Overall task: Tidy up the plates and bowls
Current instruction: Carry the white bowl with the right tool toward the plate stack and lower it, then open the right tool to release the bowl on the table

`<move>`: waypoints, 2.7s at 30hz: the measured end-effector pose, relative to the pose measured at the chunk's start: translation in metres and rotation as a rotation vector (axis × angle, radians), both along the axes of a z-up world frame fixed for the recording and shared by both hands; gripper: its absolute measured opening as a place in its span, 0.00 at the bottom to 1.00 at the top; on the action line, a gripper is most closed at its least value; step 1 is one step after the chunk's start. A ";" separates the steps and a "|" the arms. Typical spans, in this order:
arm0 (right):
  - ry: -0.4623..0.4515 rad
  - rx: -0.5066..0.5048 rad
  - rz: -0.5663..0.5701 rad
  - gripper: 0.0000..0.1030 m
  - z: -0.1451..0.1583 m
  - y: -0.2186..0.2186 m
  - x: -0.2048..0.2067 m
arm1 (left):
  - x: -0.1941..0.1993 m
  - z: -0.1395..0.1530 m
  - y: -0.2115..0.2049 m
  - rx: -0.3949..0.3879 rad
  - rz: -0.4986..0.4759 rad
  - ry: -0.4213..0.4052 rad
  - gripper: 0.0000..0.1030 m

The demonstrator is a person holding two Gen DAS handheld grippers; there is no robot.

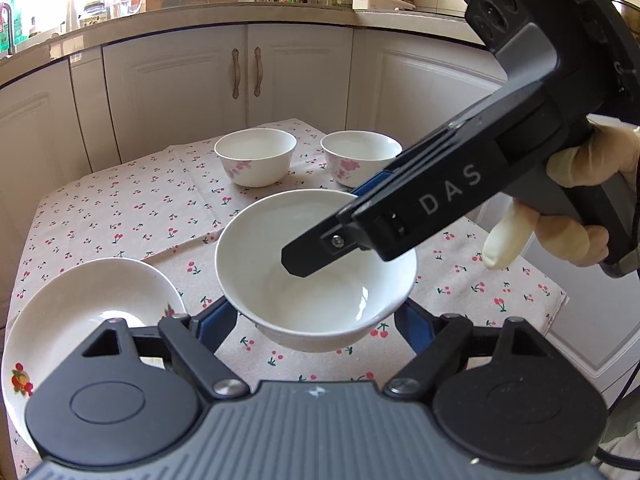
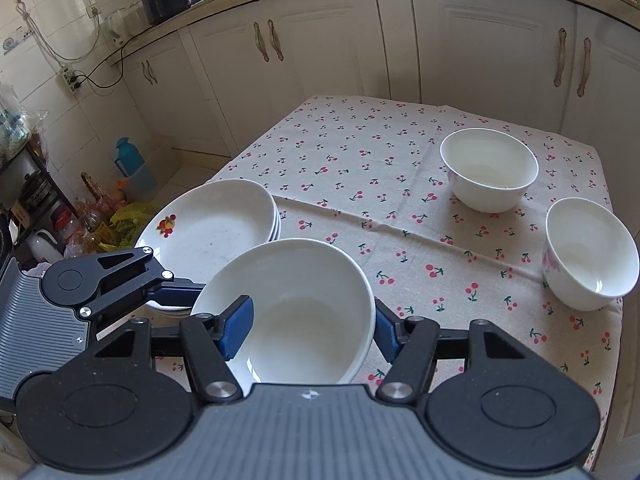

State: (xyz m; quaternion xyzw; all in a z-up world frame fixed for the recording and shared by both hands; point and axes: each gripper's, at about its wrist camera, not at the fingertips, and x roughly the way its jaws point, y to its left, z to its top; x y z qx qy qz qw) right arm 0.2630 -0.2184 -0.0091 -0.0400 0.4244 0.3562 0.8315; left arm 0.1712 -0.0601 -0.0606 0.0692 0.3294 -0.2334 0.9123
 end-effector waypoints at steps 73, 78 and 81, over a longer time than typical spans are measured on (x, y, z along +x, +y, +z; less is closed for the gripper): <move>0.075 -0.180 -0.161 0.69 -0.032 -0.002 -0.007 | 0.015 -0.030 -0.013 -0.023 -0.206 0.084 0.84; 0.085 -0.153 -0.177 0.74 -0.036 -0.006 -0.004 | 0.013 -0.031 -0.014 -0.008 -0.211 0.056 0.84; 0.050 -0.134 -0.187 0.91 -0.032 -0.008 -0.007 | 0.009 -0.030 -0.011 0.010 -0.219 0.050 0.86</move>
